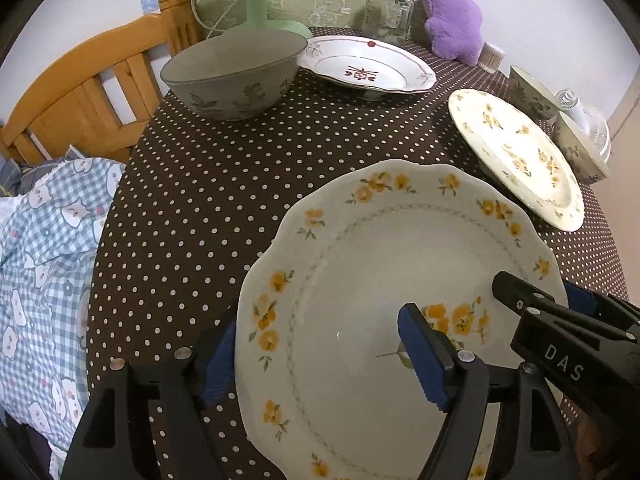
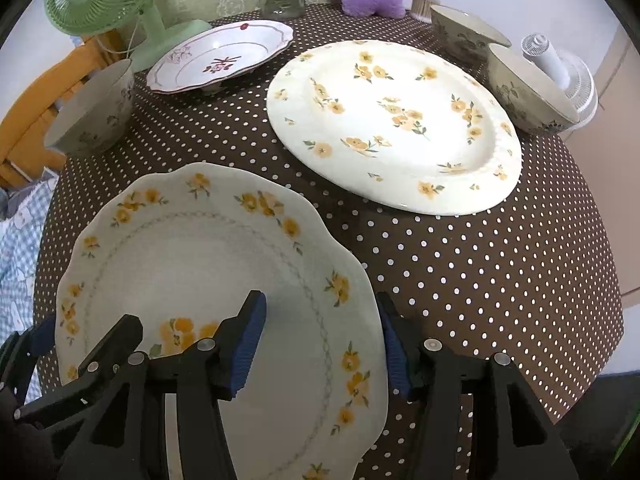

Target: Organize plates and bowls

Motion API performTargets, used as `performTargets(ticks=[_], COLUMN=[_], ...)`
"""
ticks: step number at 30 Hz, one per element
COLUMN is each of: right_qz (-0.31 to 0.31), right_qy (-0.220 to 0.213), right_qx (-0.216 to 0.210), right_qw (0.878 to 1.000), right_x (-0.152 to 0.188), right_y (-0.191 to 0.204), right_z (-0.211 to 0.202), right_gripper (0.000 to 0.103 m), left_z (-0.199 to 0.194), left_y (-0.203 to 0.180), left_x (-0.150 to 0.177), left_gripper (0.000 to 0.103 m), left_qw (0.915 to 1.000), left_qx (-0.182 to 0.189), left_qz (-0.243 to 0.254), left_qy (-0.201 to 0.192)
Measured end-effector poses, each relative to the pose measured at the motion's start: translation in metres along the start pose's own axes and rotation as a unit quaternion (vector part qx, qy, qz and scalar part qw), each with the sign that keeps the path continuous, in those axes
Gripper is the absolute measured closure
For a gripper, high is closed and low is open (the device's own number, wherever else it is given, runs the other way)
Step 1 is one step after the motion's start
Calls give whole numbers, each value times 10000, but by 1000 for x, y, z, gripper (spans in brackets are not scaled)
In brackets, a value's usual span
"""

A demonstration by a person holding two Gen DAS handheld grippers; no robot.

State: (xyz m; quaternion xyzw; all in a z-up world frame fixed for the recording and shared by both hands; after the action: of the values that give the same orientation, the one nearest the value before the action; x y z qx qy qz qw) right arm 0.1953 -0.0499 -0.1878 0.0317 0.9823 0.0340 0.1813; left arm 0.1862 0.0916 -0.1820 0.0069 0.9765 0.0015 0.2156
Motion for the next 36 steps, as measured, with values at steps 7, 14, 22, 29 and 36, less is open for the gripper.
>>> performTargets(ticks=[7,14,22,29,36], right_qz=[116,40,-74,-226,-88], right_qy=[-318,-690,-911,-1032,-983], right_qx=[8,-149,-377,-429,-544], right_qw=[9994,9975,9951,9935,9936], right_x=[-6,-14,-24,-44,-68], right_y=[-4,-9,-40,-71,-106], right_z=[-26,-55,-76,-86,-81], right_gripper=[26,15,15,15,15], left_z=[-19,-44,-62,-69,-60], left_y=[6,-14,-48,-85,-110], left_x=[-9,-17,-28,-42,-59], left_gripper=[7,3,2,2,3], left_qw=[9998,9982,9963,9955,9946], left_qx=[-47,-8,-185,-235,-365], left_qz=[15,310,205,77,-177], left_qy=[-185,-514,-809,-915,-953])
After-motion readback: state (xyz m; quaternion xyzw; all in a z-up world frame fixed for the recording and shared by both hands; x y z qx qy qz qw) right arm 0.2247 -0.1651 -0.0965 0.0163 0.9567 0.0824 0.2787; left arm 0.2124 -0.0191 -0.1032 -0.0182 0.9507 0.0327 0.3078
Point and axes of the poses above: each gripper's, at about its wrist camera, not at the fingertips, and z roughly the way its jaws point, y to its left, x to its underside, the point moved 3 cm from there along z, roughly the way its jaws point, and after that the axes turned 5 degrees about -x, right-handed, at the moved point
